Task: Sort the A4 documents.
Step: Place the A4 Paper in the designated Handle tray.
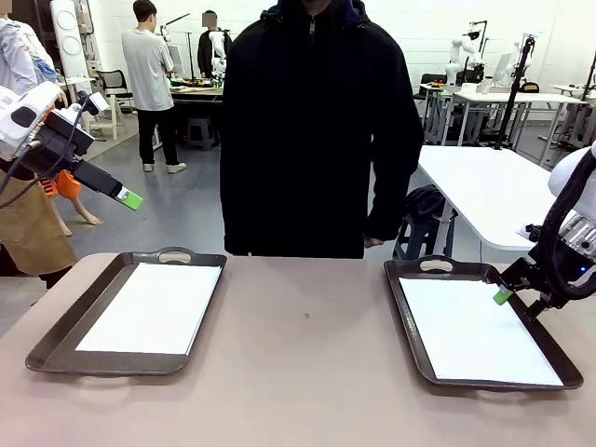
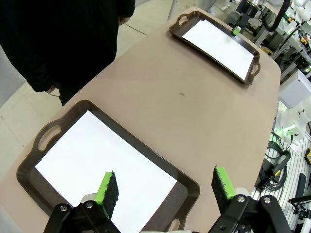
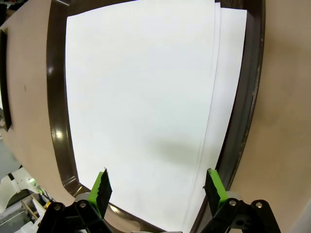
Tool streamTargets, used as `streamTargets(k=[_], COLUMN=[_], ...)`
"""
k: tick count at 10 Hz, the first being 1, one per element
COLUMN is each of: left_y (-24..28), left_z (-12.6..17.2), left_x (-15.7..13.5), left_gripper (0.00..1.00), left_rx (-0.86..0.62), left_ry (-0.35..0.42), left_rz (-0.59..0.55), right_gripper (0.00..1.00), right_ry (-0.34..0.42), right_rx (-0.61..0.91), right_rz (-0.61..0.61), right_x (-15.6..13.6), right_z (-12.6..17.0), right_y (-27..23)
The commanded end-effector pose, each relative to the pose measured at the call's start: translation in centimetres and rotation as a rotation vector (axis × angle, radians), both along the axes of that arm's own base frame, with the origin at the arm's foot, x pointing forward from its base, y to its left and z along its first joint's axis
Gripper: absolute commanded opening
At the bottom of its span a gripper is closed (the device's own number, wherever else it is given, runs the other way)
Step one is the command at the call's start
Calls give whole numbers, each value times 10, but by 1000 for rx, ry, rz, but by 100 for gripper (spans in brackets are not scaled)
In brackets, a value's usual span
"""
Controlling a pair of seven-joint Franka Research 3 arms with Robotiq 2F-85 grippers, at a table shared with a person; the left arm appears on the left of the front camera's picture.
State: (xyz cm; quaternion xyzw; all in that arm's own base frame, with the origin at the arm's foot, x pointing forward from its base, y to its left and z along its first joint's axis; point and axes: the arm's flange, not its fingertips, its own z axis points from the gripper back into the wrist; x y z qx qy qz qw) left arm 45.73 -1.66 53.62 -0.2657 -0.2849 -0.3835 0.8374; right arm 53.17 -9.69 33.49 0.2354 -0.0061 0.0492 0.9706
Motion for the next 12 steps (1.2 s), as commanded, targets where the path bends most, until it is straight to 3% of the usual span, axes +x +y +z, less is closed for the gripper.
streamTargets(k=[1,12], left_y=[0,0], left_z=[0,0], left_x=[0,0], left_gripper=[100,100], left_rx=[3,3], left_ry=[-4,-4], left_rz=[-3,-3], right_gripper=[100,100], right_ry=[-2,-2], right_rx=[2,2], right_rz=[10,10], right_x=[0,0], right_z=[0,0], right_y=[0,0])
